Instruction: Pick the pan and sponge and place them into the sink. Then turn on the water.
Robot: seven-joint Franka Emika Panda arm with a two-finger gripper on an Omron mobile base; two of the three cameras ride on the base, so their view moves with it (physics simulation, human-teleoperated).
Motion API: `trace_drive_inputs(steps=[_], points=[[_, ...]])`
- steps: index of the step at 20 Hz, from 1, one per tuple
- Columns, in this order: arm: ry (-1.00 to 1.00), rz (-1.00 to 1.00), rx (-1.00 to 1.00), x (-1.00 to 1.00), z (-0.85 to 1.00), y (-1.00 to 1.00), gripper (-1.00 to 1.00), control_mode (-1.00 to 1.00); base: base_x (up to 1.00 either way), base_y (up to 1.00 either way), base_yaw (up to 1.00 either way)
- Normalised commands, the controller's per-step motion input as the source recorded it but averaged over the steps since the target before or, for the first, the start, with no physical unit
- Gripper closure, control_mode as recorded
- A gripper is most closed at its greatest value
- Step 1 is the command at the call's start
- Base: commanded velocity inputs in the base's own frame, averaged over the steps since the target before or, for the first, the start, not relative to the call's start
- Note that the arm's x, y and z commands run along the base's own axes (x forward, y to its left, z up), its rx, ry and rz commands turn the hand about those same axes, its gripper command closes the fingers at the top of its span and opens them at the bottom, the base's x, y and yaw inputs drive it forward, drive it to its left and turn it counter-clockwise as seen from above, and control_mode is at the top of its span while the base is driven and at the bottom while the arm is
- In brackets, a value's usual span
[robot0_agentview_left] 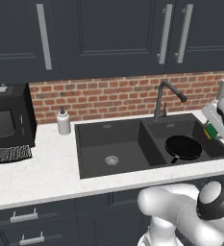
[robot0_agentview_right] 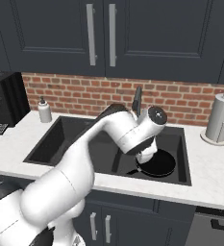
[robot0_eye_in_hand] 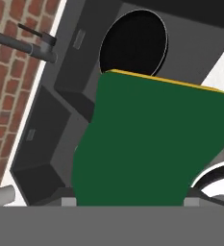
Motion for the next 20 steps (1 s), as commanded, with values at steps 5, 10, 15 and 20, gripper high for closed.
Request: trace_drive_inputs(steps=[5,10,15,20], points=[[0.01,0.00,0.02,0.42,-0.26,-0.35,1.00,-1.00,0.00,0.00,0.00],[0.00,0.00,0.03,0.35,-0.34,-0.40,1.00,-1.00,0.00,0.00,0.00],[0.00,0.00,0.01,0.40,-0.38,-0.22,1.00,-1.00,0.00,0.00,0.00],[0.00,0.00,0.00,0.47,-0.40,0.00,1.00,-1.00,0.00,0.00,0.00]])
